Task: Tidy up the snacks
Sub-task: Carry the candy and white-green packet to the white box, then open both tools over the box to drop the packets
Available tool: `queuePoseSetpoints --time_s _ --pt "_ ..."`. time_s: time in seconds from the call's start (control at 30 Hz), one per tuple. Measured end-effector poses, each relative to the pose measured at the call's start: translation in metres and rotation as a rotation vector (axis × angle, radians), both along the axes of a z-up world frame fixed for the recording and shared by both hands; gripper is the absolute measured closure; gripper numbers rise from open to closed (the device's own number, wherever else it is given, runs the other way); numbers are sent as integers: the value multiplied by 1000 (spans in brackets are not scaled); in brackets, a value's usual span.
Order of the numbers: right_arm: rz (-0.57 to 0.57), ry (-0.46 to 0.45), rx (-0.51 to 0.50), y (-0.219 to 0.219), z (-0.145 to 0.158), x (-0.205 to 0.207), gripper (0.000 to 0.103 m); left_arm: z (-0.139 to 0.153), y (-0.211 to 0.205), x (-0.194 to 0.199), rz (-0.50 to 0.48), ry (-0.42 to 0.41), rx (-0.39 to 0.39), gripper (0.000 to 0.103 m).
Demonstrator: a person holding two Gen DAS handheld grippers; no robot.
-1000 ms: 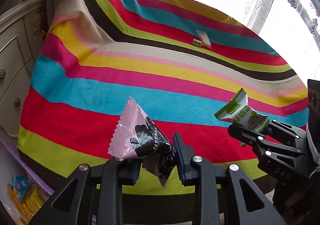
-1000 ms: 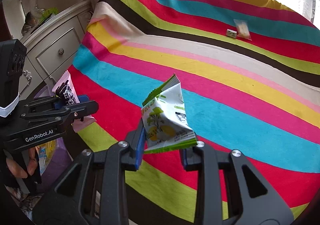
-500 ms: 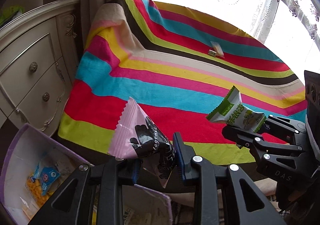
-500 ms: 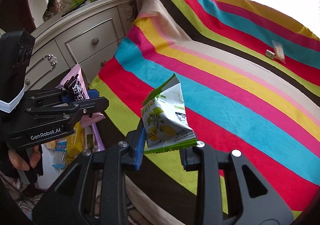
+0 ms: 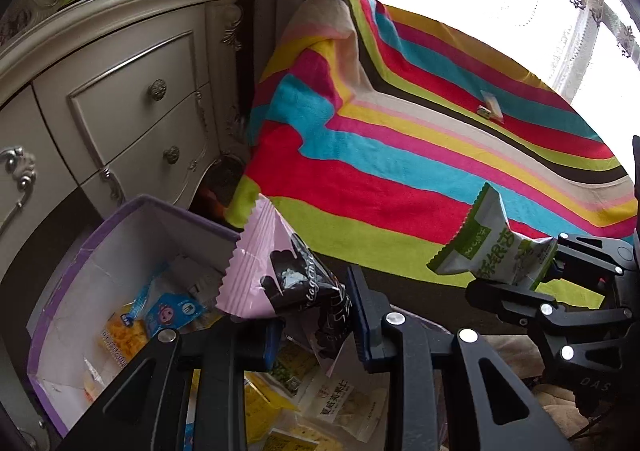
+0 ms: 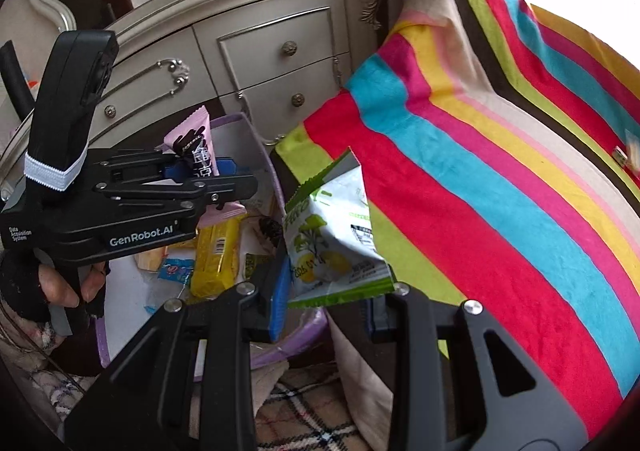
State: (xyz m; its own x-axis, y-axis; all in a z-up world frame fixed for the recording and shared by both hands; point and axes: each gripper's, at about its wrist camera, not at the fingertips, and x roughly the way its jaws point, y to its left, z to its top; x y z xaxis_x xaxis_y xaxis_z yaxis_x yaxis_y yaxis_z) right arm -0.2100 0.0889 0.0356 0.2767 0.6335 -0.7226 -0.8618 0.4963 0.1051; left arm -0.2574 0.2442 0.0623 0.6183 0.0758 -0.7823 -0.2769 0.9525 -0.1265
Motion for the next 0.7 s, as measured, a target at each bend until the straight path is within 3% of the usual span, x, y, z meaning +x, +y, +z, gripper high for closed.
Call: queuePoseSetpoints --time_s 0.27,0.67,0.7 --pt "151 -9 -19 34 -8 -32 70 -3 35 -22 112 24 23 73" --pt "306 -26 -59 71 -20 -67 68 -20 62 -31 188 108 53 71" --pt "314 -19 -59 73 -21 -68 67 -21 64 -33 198 114 49 68"
